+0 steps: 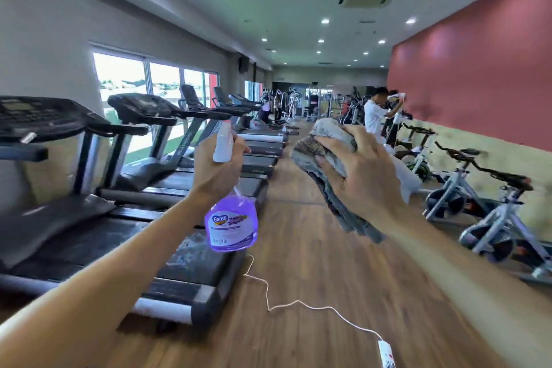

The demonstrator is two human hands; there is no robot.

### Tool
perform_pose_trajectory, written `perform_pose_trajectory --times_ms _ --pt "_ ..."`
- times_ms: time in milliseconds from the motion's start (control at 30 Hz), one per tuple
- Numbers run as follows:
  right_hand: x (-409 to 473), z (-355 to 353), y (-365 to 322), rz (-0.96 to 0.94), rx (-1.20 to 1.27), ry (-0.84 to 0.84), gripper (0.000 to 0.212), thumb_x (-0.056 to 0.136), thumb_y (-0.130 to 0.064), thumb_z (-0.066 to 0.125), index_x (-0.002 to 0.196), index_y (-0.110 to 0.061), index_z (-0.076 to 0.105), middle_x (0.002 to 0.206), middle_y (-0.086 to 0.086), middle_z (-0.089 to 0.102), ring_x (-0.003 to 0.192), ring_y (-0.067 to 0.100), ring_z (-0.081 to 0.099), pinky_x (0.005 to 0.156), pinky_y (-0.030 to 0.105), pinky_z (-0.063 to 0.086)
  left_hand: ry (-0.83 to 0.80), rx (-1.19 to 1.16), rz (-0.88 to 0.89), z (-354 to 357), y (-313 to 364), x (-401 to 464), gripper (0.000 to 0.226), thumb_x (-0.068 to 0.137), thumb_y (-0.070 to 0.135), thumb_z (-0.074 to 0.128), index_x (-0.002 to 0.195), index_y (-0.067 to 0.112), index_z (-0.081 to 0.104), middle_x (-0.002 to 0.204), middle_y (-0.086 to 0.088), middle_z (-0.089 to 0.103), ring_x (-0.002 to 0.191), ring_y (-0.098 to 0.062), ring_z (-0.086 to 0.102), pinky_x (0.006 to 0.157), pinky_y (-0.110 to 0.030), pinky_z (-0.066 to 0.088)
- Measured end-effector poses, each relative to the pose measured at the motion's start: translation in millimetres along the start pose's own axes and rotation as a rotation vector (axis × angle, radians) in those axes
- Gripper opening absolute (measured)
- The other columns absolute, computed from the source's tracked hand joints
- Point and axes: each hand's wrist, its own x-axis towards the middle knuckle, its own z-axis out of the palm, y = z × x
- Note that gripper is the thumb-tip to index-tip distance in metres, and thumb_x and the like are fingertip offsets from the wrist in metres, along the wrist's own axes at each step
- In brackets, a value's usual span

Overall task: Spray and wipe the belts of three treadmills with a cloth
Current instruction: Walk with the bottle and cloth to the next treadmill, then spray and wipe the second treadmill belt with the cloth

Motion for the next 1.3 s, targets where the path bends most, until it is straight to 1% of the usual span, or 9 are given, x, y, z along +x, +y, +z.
perform_pose_trajectory --times_ms 67,200,367,567,833,967,1133,1200,1300 --pt "20.4 36.4 18.3 -0.007 0.046 0.013 0.039 0.102 -0.039 0.059 0.137 -0.024 0.064 0.134 0.014 0.055 0.121 0.036 0.055 0.095 0.052 0.053 0.054 0.044 -0.008 9.9 -22.0 22.4 0.027 0.094 0.023 0.057 0.072 0.017 0.071 0.074 0.004 0.072 0.074 -0.009 0.066 0.073 -0.031 0.05" --pt "55.0 113.3 52.0 -0.046 0.15 0.041 0.037 0.103 -0.039 0.059 0.135 -0.024 0.064 0.134 0.012 0.054 0.121 0.034 0.053 0.095 0.05 0.05 0.128 0.156 -0.033 29.0 -62.6 60.9 0.029 0.099 0.02 0.056 0.076 0.01 0.07 0.058 0.018 0.061 0.059 -0.002 0.054 0.059 -0.026 0.042" --pt "87.8 209.6 90.6 -0.085 0.25 0.038 0.039 0.104 -0.045 0.052 0.136 -0.026 0.062 0.135 0.011 0.052 0.119 0.034 0.054 0.091 0.049 0.05 0.22 0.272 -0.033 49.6 -112.0 100.5 0.03 0.099 0.019 0.057 0.071 0.019 0.068 0.074 0.007 0.07 0.064 0.001 0.06 0.059 -0.014 0.044" --pt "142.5 332.1 118.2 -0.188 0.407 0.009 0.041 0.104 -0.048 0.048 0.133 -0.023 0.063 0.134 0.013 0.053 0.121 0.035 0.053 0.097 0.051 0.049 0.404 0.435 -0.092 64.0 -182.8 159.7 0.032 0.096 0.026 0.055 0.068 0.02 0.071 0.073 -0.001 0.071 0.066 -0.01 0.062 0.068 -0.032 0.049" --pt "190.3 505.9 73.1 -0.274 0.616 -0.053 0.041 0.104 -0.046 0.051 0.133 -0.019 0.061 0.131 0.016 0.052 0.117 0.035 0.054 0.09 0.052 0.052 0.53 0.479 -0.211 43.2 -294.2 210.4 0.033 0.093 0.034 0.056 0.073 0.016 0.075 0.076 0.006 0.075 0.078 -0.014 0.07 0.077 -0.034 0.056" --pt "209.0 597.5 33.8 -0.274 0.684 -0.051 0.044 0.106 -0.048 0.047 0.134 -0.018 0.061 0.131 0.015 0.051 0.118 0.035 0.053 0.092 0.05 0.052 0.538 0.498 -0.244 14.8 -370.3 235.4 0.03 0.098 0.025 0.06 0.075 0.013 0.075 0.058 0.017 0.064 0.054 -0.002 0.056 0.063 -0.029 0.044" --pt "239.8 708.3 -15.4 -0.274 0.77 -0.074 0.037 0.105 -0.045 0.052 0.133 -0.021 0.057 0.133 0.014 0.052 0.119 0.033 0.054 0.095 0.05 0.052 0.543 0.57 -0.25 -25.0 -451.2 278.8 0.027 0.098 0.025 0.063 0.076 0.015 0.073 0.057 0.021 0.061 0.054 0.001 0.054 0.067 -0.029 0.043" --pt "250.8 744.9 -33.2 -0.221 0.798 -0.1 0.037 0.104 -0.041 0.056 0.135 -0.02 0.057 0.131 0.013 0.052 0.117 0.032 0.054 0.091 0.052 0.054 0.559 0.594 -0.26 -38.1 -479.4 297.1 0.027 0.096 0.031 0.062 0.075 0.018 0.072 0.061 0.018 0.063 0.057 -0.003 0.056 0.067 -0.034 0.048" --pt "268.7 797.3 -51.9 -0.182 0.83 -0.116 0.038 0.104 -0.04 0.058 0.136 -0.02 0.058 0.128 0.013 0.052 0.114 0.031 0.054 0.087 0.052 0.055 0.608 0.601 -0.289 -55.5 -525.0 328.7 0.029 0.09 0.043 0.06 0.077 0.019 0.069 0.072 0.004 0.068 0.065 -0.024 0.063 0.072 -0.05 0.056"
